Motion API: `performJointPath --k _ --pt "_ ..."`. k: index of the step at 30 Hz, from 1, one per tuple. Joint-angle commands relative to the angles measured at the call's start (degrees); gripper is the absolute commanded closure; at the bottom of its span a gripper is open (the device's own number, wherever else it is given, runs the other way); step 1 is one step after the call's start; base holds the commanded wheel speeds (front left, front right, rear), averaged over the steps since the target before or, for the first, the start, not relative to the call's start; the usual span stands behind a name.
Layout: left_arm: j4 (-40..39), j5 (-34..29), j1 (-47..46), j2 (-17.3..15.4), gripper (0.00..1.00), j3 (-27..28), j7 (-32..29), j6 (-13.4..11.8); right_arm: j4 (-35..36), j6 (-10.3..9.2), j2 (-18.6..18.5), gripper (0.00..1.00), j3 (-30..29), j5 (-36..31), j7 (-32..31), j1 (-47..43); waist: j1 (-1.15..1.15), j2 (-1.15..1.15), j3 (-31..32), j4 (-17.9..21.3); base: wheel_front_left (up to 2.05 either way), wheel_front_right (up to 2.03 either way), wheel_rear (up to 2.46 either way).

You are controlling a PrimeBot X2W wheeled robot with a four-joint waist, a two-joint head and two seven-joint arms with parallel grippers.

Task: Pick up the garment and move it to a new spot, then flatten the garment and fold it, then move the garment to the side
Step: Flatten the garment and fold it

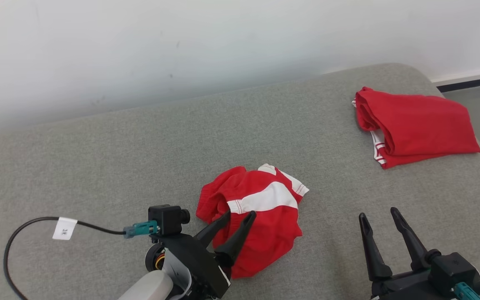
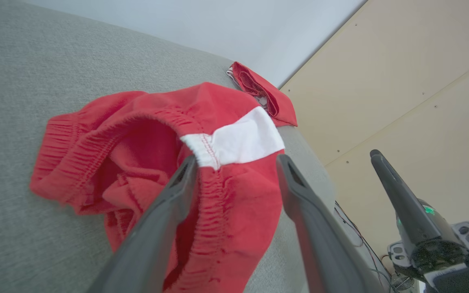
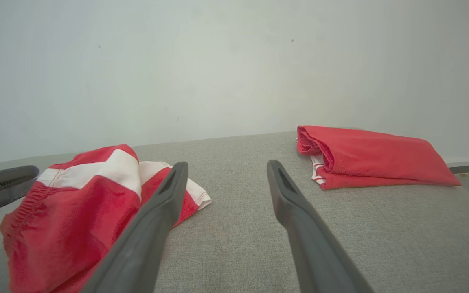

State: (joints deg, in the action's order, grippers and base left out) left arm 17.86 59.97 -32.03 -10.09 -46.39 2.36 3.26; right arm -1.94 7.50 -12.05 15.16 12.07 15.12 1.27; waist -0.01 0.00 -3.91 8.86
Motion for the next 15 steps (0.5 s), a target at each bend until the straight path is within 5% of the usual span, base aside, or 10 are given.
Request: performJointPath --k 1,9,10,11,13,15 --pt "-0.12 -0.37 -0.49 0.0 0.0 -0.13 -0.7 -0.98 -0.13 -0.02 -0.34 0.0 0.39 0.17 0.05 -0.43 0.01 0.0 0.44 0.25 0.0 0.0 0.0" --pt "2.92 -1.76 -3.0 0.97 0.0 -0.35 -1.74 -4.57 0.09 -0.02 -1.01 0.0 0.93 0.59 0.04 -0.5 0.01 0.0 0.43 2.8 0.0 0.0 0.0" --pt "3.61 -1.84 -3.44 1.14 0.18 -0.03 -1.36 -4.99 0.09 -0.02 -1.03 0.0 1.03 0.64 0.04 -0.5 0.01 0.0 0.4 3.15 0.0 0.0 0.0" --pt "4.12 -2.26 -3.96 1.29 0.58 0.11 -0.98 -5.16 0.1 -0.02 -1.11 0.0 1.06 0.68 0.04 -0.5 0.01 0.0 0.33 3.45 0.0 0.0 0.0" --pt "5.13 -2.33 -4.69 1.84 1.0 0.5 -0.19 -5.24 0.11 -0.02 -1.13 0.0 1.11 0.67 0.04 -0.48 0.01 0.0 0.27 4.05 0.0 0.0 0.0" --pt "5.59 -2.44 -5.63 2.29 1.0 0.61 0.26 -4.71 0.05 -0.02 -1.09 0.0 0.89 0.63 0.04 -0.49 0.01 0.0 0.31 4.59 0.0 0.0 0.0"
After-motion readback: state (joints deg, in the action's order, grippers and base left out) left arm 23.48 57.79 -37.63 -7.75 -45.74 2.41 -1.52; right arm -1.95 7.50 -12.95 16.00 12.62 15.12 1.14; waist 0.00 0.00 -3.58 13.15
